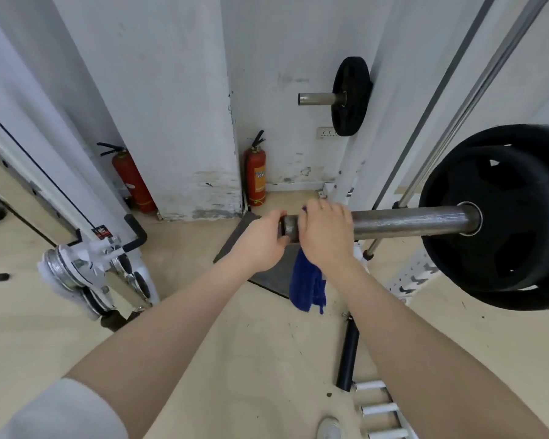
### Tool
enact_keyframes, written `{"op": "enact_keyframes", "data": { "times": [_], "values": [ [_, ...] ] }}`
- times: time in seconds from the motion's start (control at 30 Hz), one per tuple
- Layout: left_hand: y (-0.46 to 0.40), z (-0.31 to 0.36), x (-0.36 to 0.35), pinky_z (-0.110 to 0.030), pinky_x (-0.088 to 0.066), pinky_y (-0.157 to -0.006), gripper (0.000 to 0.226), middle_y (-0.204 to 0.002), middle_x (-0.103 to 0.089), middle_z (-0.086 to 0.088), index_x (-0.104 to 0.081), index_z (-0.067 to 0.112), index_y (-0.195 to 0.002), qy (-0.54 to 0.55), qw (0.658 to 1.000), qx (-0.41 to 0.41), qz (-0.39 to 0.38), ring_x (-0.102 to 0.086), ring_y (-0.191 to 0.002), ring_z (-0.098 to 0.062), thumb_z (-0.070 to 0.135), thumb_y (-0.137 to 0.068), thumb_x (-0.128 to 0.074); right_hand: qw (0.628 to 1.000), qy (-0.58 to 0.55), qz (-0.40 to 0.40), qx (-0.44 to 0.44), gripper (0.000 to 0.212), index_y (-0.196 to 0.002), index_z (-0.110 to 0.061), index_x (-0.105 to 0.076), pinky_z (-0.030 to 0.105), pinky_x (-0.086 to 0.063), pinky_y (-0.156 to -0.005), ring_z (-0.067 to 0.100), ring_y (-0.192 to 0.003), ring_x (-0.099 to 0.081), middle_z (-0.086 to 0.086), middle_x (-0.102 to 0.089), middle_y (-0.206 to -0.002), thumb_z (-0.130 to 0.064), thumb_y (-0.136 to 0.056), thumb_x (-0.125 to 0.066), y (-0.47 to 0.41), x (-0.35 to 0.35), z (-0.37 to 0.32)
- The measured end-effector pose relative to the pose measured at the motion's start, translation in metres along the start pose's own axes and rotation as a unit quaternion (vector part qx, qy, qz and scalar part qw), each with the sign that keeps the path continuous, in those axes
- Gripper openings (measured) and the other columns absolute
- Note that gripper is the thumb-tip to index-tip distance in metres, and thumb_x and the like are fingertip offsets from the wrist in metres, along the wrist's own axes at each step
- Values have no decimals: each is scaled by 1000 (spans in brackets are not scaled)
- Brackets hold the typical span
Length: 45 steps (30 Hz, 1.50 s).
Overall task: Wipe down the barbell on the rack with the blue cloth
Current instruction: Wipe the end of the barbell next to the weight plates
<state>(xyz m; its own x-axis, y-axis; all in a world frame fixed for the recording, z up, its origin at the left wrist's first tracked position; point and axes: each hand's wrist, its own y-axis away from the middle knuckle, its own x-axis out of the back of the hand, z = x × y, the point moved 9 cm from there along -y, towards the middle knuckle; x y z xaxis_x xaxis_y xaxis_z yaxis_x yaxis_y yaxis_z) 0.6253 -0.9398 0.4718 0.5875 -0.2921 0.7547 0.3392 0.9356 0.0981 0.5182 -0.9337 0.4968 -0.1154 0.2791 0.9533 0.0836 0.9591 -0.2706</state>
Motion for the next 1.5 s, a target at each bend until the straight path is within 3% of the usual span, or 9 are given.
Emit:
{"op": "enact_keyframes", "data": {
  "times": [0.1, 0.33, 0.57, 0.7, 0.83, 1.03, 1.2, 1.43, 1.5],
  "values": [
    [3, 3, 0, -37, -44, -97, 51, -130, -55, -11, -32, 14, -139, -13, 1000, 7, 15, -53, -117, -26, 11, -91, -51, 992, -45, 3, 120, 30, -107, -13, -58, 35, -35, -91, 26, -98, -56, 4, -63, -101, -21, -91, -33, 7, 9, -15],
    [6, 12, -2, -35, -35, -101, 50, -136, -48, -12, -32, 12, -139, -46, 997, 42, 48, -43, -125, -29, 5, -92, -47, 997, -5, -16, -78, 27, -99, -9, -57, 35, -36, -83, 32, -85, -59, 11, -67, -90, -18, -95, -33, -21, 20, 108],
    [-6, 77, -15, -40, -27, -111, 54, -137, -46, -4, -39, 15, -137, -150, 983, -35, 96, -30, -132, -25, 26, -87, -57, 993, -17, -9, 119, 29, -106, -16, -58, 35, -34, -88, 25, -96, -57, 2, -65, -99, -20, -92, -34, 0, 14, 72],
    [-11, 99, -36, -38, -22, -109, 54, -136, -45, -1, -41, 19, -134, -229, 969, -60, 78, -31, -131, -22, 37, -86, -57, 1000, 2, 9, -30, 24, -103, -11, -57, 37, -36, -81, 29, -87, -58, 9, -67, -92, -17, -93, -37, -17, 30, 163],
    [-11, 103, -47, -37, -23, -107, 57, -129, -50, -2, -43, 19, -131, -290, 950, -59, 100, -41, -123, -25, 46, -84, -59, 994, -44, 57, -78, 30, -100, -8, -59, 37, -35, -92, 29, -90, -55, 10, -65, -92, -20, -95, -31, -10, 26, 181],
    [-14, 109, -44, -36, -29, -100, 46, -120, -56, -3, -50, 17, -124, -305, 941, -56, 137, -49, -114, -26, 35, -83, -63, 989, -18, 47, 136, 39, -107, -15, -59, 37, -34, -100, 25, -99, -58, 4, -66, -103, -21, -85, -28, 6, 21, 135],
    [-14, 108, -45, -34, -31, -97, 43, -119, -55, -2, -49, 17, -123, -308, 940, -45, 138, -48, -113, -24, 34, -85, -61, 987, -97, 50, -121, 28, -104, -5, -60, 41, -40, -89, 31, -92, -53, 16, -64, -89, -12, -92, -35, -18, 42, 240],
    [-14, 107, -45, -36, -34, -95, 42, -115, -59, -4, -53, 15, -119, -301, 942, -31, 144, -51, -109, -27, 31, -82, -66, 994, -45, 60, 77, 26, -103, -13, -60, 33, -35, -89, 23, -89, -53, 4, -62, -94, -16, -89, -38, 2, 30, 172],
    [-14, 107, -44, -36, -34, -95, 43, -117, -58, -4, -53, 16, -119, -299, 943, -27, 144, -50, -111, -27, 31, -82, -65, 997, -73, 33, -11, 27, -110, -13, -58, 37, -40, -82, 26, -89, -52, 9, -62, -93, -14, -92, -37, -9, 34, 206]
  ]
}}
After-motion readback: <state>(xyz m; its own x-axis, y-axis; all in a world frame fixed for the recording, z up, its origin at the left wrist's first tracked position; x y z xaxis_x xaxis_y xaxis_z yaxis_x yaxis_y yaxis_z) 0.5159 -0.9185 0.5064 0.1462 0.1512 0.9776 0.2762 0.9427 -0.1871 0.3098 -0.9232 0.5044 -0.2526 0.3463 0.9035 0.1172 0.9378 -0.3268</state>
